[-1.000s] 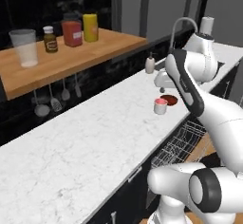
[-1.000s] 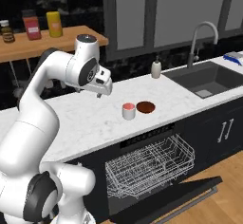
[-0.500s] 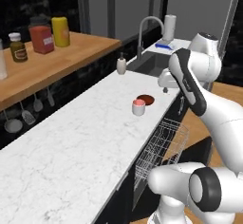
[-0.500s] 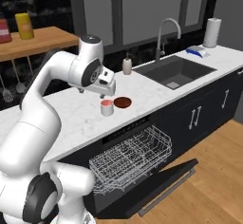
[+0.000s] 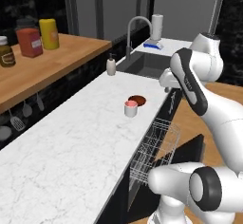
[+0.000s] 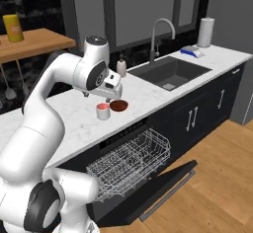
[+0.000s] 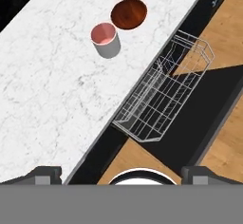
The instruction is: Pick up the cup and bowl from the counter, place them in the dishwasher, and close the dishwasher door.
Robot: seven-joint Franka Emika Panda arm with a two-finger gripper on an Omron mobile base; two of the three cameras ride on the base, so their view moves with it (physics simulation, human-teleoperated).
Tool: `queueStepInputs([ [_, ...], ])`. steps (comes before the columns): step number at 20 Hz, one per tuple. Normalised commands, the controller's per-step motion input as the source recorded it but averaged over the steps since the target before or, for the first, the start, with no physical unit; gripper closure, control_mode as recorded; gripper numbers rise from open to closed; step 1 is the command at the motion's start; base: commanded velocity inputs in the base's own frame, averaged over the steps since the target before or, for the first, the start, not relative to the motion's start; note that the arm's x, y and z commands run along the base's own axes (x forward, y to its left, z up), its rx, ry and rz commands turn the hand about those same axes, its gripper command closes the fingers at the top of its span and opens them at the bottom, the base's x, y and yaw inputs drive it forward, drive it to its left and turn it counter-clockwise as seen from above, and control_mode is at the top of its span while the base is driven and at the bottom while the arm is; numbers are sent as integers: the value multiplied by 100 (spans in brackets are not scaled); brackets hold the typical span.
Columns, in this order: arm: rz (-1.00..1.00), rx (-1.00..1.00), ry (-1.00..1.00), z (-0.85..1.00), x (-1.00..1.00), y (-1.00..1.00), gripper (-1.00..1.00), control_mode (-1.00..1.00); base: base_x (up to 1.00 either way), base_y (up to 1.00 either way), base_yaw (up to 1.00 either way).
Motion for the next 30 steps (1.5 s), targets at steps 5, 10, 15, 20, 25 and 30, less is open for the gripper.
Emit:
queueStepInputs([
  [5,-8,0,3,0,24,-5,-100,-100,11,0,-5],
  [10,-11,5,10,-12,69,-30,-100,-100,0,0,0],
  [15,-5,2,7,-30,78,-24,-100,-100,0,0,0],
  [20,0,3,0,-52,65,3,-100,-100,0,0,0],
  [25,0,2,0,-65,62,46,-100,-100,0,0,0],
  [30,0,0,0,-61,55,56,-100,-100,0,0,0],
])
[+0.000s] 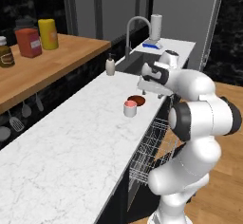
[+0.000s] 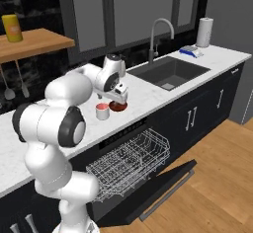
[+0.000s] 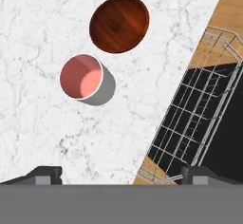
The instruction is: Pick up the cup and bowl from the counter, place them in the dishwasher, and close the dishwasher door.
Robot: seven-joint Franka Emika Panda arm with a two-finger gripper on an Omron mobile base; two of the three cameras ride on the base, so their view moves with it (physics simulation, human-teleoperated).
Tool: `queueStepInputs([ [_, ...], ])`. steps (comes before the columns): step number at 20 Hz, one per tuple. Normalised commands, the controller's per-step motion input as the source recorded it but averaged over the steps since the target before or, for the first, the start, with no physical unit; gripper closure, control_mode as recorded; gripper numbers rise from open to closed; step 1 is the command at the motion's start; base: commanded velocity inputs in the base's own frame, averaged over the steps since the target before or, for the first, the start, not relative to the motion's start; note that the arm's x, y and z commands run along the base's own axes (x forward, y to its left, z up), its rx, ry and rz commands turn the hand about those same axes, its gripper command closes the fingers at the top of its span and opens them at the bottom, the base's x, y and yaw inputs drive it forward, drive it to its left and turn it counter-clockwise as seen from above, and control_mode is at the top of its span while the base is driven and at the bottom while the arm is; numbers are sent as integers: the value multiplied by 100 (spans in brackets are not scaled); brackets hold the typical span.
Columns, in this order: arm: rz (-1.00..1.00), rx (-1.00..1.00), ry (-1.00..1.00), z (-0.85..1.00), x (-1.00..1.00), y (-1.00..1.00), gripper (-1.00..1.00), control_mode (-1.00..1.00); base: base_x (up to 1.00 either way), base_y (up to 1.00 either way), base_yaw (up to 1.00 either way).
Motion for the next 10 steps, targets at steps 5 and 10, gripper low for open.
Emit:
queueStepInputs([
  [5,0,0,0,-54,42,36,-100,-100,0,0,0],
  [10,0,0,0,-40,35,21,-100,-100,0,0,0],
])
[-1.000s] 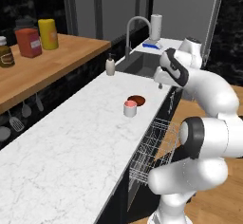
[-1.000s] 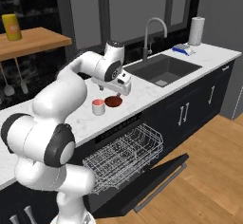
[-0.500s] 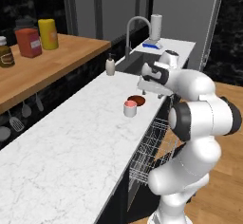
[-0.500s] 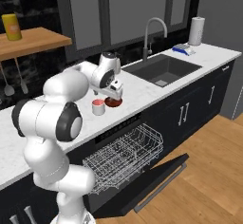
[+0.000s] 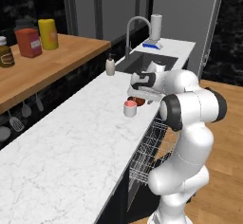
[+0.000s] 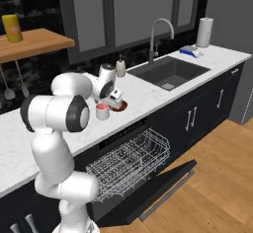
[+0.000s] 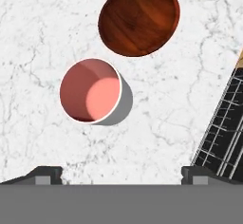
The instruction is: Pick up the cup and bowl from the counter, place them in the dishwasher, and close the dishwasher door.
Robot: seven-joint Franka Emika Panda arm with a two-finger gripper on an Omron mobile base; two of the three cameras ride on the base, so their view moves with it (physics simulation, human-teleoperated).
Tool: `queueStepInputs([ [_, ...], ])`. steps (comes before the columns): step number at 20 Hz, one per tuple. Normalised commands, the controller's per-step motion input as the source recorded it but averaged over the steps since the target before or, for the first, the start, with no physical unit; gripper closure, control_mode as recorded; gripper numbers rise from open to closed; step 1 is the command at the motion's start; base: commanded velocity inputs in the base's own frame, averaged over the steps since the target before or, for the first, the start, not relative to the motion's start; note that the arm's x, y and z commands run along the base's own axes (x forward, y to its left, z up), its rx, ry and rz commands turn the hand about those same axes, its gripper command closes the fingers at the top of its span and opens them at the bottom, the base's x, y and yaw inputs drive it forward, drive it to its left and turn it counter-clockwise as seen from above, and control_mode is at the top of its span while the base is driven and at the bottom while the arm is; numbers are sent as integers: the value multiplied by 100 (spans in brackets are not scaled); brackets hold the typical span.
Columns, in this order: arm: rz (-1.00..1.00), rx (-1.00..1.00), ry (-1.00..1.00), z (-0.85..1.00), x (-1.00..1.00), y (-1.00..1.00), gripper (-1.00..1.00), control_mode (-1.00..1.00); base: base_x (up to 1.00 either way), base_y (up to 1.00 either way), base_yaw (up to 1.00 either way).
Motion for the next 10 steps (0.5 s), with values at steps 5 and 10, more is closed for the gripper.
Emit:
queueStepInputs([
  [5,-1,0,0,-32,41,9,-100,-100,0,0,0],
  [10,-1,0,0,-26,40,0,-100,-100,0,0,0],
])
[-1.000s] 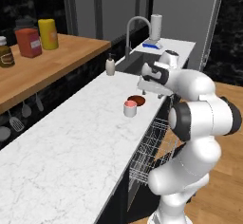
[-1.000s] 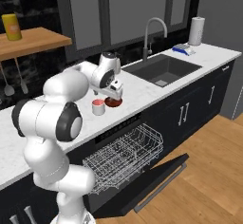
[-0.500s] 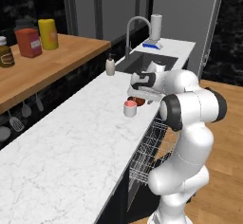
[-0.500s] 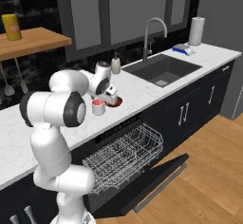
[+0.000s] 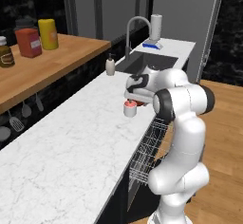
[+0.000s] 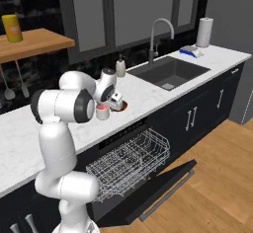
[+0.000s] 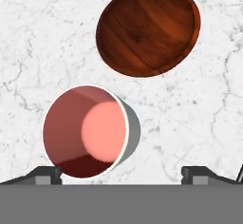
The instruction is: Pick up the cup and bowl from the counter, place them in the dishwasher, and close the dishwasher door.
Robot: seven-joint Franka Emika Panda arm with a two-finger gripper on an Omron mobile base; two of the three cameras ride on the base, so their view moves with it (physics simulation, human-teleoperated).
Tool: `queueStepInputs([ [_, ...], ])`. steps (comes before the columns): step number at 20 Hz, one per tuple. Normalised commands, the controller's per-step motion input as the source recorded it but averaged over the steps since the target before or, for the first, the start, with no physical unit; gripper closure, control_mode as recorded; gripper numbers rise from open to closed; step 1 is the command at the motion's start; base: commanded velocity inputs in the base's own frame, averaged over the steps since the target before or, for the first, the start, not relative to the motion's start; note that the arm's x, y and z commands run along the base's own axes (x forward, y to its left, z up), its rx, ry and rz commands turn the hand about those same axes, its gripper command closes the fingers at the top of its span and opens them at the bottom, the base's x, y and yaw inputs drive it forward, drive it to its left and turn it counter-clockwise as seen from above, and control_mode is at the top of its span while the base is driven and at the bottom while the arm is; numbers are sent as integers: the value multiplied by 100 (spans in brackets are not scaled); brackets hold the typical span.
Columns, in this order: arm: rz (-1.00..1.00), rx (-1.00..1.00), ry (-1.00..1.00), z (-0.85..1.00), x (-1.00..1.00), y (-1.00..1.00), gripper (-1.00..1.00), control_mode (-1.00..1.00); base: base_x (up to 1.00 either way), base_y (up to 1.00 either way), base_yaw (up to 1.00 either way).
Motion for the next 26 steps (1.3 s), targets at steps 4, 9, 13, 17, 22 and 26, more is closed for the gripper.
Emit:
queueStepInputs([
  [4,0,0,0,-26,41,0,-100,-100,0,0,0],
  [9,0,0,0,-26,16,0,-100,-100,0,0,0],
  [13,0,0,0,-28,0,0,-100,-100,0,0,0],
  [17,0,0,0,-31,0,0,100,-100,0,0,0],
  [22,0,0,0,-21,0,0,100,-100,0,0,0],
  [26,0,0,-6,-3,-16,-16,100,-100,0,0,0],
])
